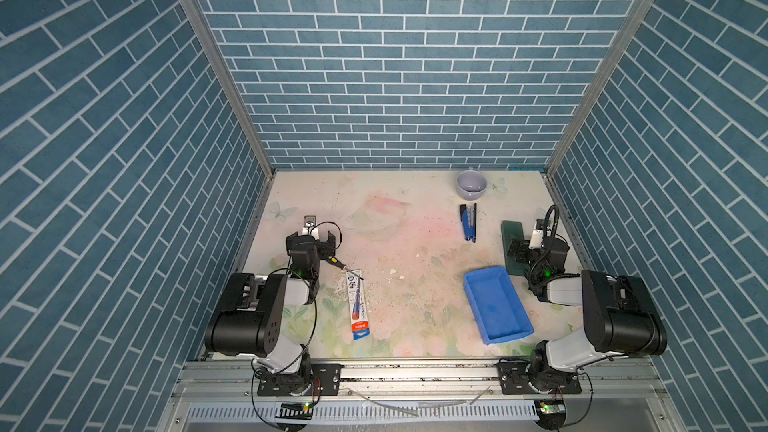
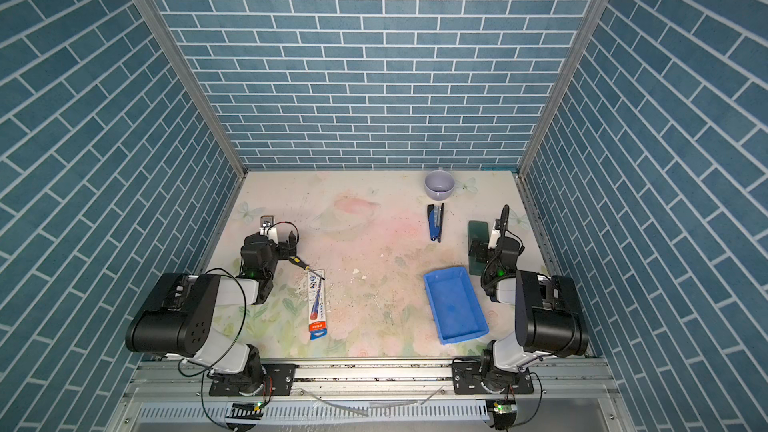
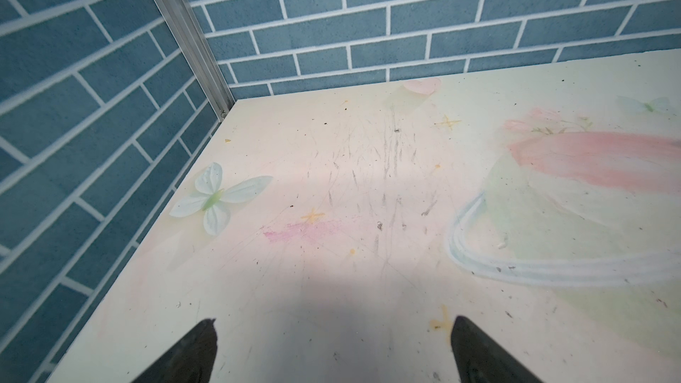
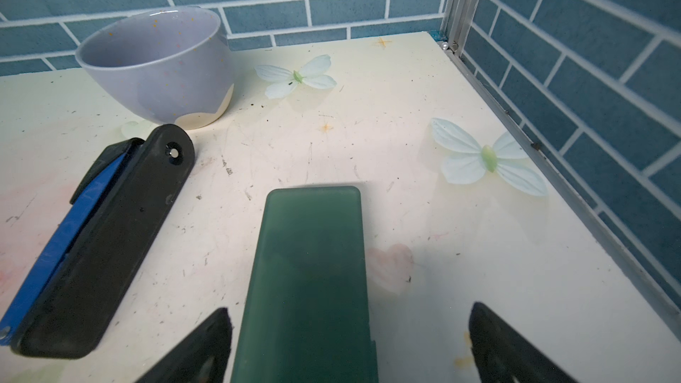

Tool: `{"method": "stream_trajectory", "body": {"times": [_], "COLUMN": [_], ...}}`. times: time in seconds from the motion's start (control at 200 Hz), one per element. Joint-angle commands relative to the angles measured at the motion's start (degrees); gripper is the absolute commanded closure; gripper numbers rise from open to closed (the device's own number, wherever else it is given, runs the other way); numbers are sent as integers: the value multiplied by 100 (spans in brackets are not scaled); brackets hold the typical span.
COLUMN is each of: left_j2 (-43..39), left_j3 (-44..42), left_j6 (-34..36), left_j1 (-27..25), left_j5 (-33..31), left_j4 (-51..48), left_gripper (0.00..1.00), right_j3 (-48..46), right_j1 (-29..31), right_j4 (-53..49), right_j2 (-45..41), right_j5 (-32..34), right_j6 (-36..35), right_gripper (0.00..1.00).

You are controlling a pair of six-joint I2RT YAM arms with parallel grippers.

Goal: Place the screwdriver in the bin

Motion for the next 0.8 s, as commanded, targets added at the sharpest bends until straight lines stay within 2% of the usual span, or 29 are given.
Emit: {"method": "stream_trajectory", "body": {"times": [0.0, 0.445, 0.645, 0.796], "left_j2": [-27, -173, -1358, -2097], "left_j3": [34, 29, 313, 918], "left_j6": [-46, -80, -135, -997], "left_j1": [21, 13, -77, -140], "left_j5": [26, -86, -450, -685], "left_j4": [-4, -88, -1550, -3446], "left_gripper": [0, 0, 0, 0], "right_j3": [199, 108, 94, 137], "right_j1": [27, 31, 46, 158], "right_j4": [11, 78, -573, -1190], "right_j2": [46, -134, -975, -1781], "right_j5": [-16, -24, -18, 2], "right_j6": [-81, -70, -119, -153], "right_gripper": [1, 1, 1, 1]}}
